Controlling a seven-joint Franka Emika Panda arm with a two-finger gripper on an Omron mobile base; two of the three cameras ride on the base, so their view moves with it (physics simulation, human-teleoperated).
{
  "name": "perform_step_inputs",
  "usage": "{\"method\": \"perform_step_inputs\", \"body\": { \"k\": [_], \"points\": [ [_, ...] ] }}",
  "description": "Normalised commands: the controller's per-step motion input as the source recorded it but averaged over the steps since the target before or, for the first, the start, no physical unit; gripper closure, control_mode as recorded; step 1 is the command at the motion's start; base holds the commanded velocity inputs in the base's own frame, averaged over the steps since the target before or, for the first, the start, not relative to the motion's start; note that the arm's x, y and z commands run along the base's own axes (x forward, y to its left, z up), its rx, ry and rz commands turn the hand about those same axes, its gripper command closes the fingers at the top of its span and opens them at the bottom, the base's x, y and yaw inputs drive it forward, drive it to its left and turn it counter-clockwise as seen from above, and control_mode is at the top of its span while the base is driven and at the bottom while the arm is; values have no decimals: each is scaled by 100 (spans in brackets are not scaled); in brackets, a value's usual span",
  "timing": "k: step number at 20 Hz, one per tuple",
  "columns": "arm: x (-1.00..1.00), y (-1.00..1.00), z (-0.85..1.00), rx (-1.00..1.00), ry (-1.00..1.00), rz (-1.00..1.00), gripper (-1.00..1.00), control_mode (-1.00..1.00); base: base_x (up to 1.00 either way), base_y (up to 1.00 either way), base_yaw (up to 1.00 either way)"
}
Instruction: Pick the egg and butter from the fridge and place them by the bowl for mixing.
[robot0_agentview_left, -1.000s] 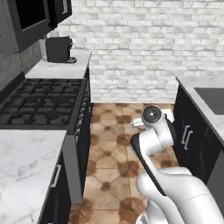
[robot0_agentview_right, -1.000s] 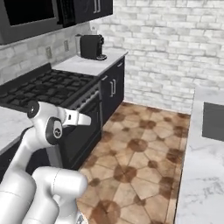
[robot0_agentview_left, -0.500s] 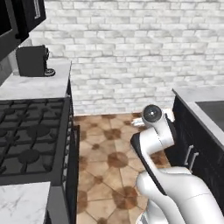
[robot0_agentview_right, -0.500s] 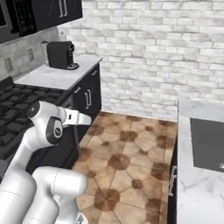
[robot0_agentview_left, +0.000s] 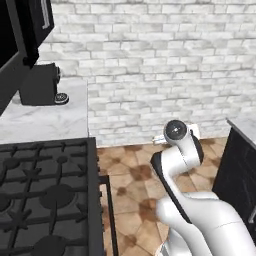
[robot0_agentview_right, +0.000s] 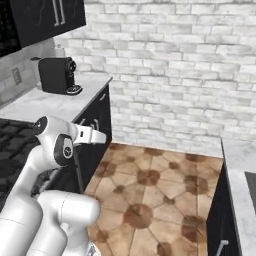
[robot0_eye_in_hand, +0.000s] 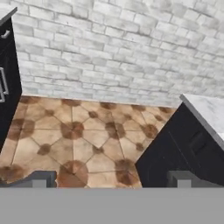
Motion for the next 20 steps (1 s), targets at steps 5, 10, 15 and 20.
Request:
{"method": "perform_step_inputs", "body": {
  "k": [5, 10, 15, 20],
  "points": [
    [0, 0, 0, 0, 0, 0, -100, 100, 100, -11, -5],
    [0, 0, 0, 0, 0, 0, -100, 100, 100, -15, 0],
    [0, 0, 0, 0, 0, 0, -100, 100, 100, -6, -4],
    [0, 0, 0, 0, 0, 0, -100, 100, 100, -40, -20]
  ]
}}
